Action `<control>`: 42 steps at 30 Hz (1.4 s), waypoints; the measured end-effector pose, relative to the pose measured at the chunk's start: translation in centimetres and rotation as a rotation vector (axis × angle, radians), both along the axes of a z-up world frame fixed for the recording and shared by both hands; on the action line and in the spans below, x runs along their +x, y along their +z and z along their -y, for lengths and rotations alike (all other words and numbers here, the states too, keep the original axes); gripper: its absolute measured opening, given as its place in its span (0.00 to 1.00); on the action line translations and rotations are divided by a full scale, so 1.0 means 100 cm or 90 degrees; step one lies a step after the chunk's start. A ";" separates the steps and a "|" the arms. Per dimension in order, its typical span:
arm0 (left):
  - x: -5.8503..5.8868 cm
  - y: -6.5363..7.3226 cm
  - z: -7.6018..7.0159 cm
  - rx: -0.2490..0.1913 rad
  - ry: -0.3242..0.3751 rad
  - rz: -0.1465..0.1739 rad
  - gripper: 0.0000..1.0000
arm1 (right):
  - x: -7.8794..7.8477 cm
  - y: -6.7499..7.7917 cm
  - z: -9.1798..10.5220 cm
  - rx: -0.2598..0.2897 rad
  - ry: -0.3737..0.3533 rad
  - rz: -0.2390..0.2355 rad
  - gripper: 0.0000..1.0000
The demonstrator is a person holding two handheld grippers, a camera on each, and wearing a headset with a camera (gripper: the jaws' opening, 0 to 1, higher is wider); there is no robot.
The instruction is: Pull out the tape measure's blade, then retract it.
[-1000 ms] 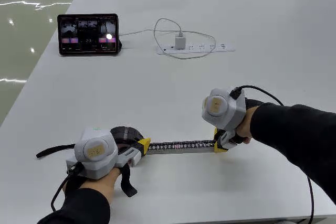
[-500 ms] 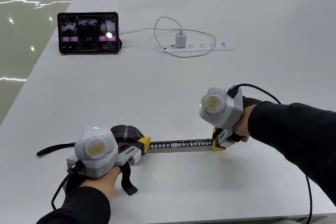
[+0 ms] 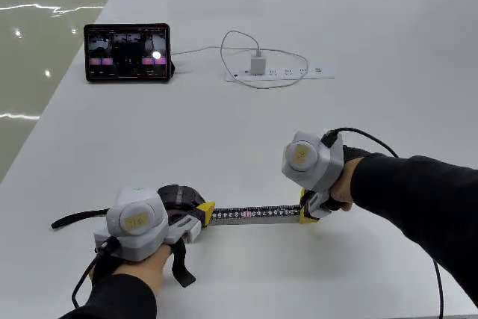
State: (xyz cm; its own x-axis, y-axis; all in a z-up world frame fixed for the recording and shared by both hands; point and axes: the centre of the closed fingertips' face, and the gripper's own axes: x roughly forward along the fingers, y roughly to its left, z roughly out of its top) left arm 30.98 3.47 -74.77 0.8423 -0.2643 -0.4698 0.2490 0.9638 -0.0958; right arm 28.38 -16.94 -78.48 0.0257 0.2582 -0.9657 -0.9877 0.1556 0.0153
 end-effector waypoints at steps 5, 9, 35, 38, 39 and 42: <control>0.000 0.000 0.000 0.000 0.000 0.000 0.62 | 0.000 0.000 -0.001 0.002 -0.001 0.001 0.10; -0.001 0.000 0.000 -0.004 -0.001 -0.001 0.62 | 0.000 0.000 -0.003 0.004 -0.002 0.001 0.10; -0.001 0.001 -0.001 -0.014 -0.001 -0.004 0.62 | -0.002 0.000 -0.017 0.017 0.010 0.001 0.10; -0.001 0.000 -0.001 -0.015 0.000 -0.004 0.62 | -0.001 0.000 -0.018 0.019 0.010 -0.001 0.10; -0.001 0.001 -0.001 -0.014 0.000 -0.004 0.62 | -0.001 0.000 -0.019 0.020 0.012 -0.001 0.10; -0.001 0.001 -0.001 -0.015 0.000 -0.004 0.62 | -0.001 0.001 -0.020 0.022 0.009 -0.003 0.10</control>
